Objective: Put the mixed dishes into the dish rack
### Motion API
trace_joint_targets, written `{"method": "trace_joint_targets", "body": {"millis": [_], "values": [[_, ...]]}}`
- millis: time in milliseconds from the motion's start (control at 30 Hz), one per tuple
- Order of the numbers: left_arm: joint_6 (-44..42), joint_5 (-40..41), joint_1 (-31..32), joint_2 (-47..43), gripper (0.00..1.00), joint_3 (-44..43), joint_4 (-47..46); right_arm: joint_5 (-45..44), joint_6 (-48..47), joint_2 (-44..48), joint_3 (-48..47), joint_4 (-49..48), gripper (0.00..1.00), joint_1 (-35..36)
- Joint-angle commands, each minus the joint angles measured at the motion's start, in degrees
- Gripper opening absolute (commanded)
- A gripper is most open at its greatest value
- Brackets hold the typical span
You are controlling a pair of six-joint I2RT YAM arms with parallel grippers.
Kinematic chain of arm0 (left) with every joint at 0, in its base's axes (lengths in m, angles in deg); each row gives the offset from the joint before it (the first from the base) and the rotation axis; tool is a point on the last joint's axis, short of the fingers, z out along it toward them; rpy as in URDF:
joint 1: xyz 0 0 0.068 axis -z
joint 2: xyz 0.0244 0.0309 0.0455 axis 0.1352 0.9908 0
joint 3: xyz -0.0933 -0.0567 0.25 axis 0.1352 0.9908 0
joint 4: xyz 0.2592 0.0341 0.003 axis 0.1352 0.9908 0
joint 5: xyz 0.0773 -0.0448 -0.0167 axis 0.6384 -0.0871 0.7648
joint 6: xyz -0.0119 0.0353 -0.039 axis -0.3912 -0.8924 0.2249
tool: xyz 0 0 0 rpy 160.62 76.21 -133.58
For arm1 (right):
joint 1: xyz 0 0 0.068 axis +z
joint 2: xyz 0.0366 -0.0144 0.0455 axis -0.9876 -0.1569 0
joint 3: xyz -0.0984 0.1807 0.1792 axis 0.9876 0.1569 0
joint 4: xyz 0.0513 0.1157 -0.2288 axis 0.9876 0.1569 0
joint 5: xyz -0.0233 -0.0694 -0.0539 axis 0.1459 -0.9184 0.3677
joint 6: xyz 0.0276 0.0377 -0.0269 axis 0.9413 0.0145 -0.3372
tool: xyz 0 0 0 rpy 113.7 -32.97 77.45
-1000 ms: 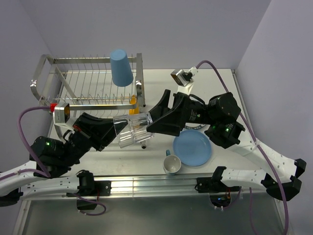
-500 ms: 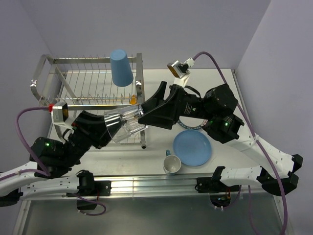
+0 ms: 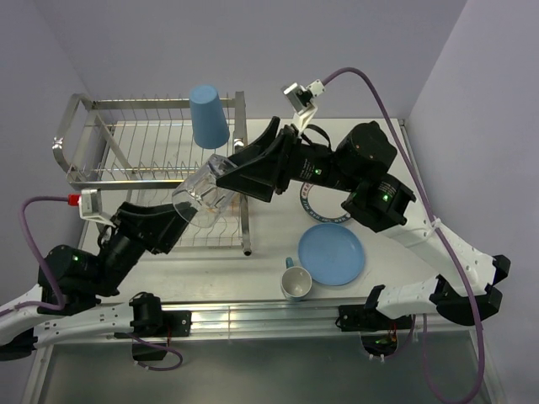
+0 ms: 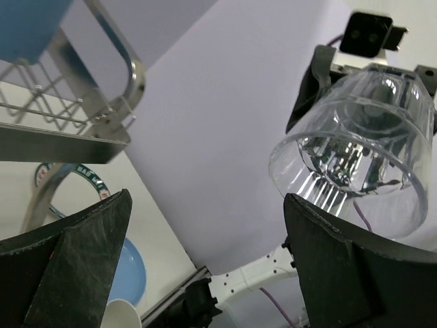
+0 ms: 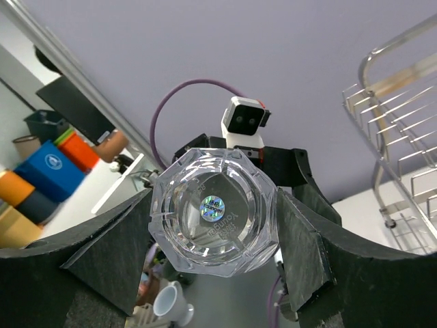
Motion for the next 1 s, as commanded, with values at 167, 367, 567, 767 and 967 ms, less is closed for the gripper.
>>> {"method": "trace_joint_targets", "body": {"millis": [167, 367, 567, 767, 967], "values": [[7.6, 14.1, 0.3, -1.6, 0.99, -4.3, 18.7, -6.0, -9.3, -5.0, -10.9, 7.3, 0.0, -1.1], [9.5, 15.9, 0.3, 4.1, 0.99, -9.4, 28.0, -16.0, -21.2, -18.0, -28.2, 17.9, 0.0, -1.2], [8.8, 14.6, 0.3, 4.8, 0.98, -7.5, 29.2, -25.1, -30.2, -31.2, -46.5, 28.7, 0.0, -1.2], [10.2, 12.9, 0.3, 7.1, 0.96, -6.7, 33.5, -33.0, -34.7, -33.2, -43.5, 28.9, 0.0, -1.3], [11.3, 10.3, 0.3, 9.1, 0.96, -3.7, 33.7, -37.6, -37.4, -34.9, -43.3, 30.8, 0.0, -1.3]]}}
